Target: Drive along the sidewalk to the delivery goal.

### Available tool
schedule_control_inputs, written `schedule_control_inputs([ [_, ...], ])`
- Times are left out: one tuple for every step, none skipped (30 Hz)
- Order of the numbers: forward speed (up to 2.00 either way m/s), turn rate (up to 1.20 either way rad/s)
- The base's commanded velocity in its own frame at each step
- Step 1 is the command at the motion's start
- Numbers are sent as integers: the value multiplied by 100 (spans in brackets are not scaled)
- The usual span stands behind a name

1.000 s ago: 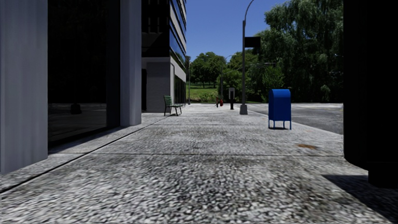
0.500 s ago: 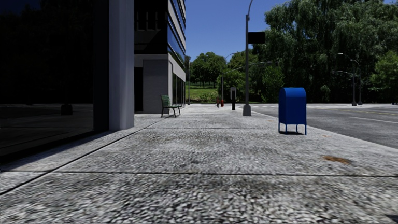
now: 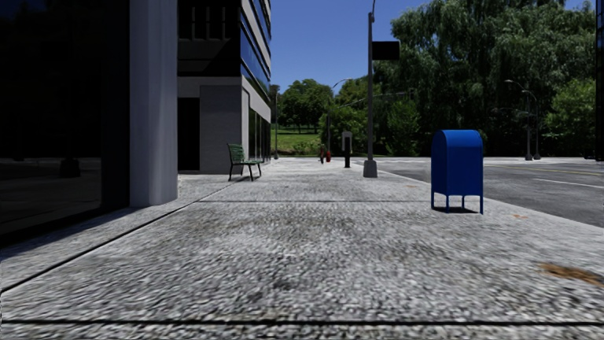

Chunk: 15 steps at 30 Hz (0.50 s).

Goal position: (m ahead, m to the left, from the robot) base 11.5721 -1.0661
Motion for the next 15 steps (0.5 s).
schedule_control_inputs([
  [146,0],
  [146,0],
  [146,0],
  [146,0],
  [146,0],
  [146,0],
  [146,0],
  [146,0],
  [146,0],
  [146,0],
  [146,0],
  [146,0],
  [146,0],
  [146,0],
  [146,0],
])
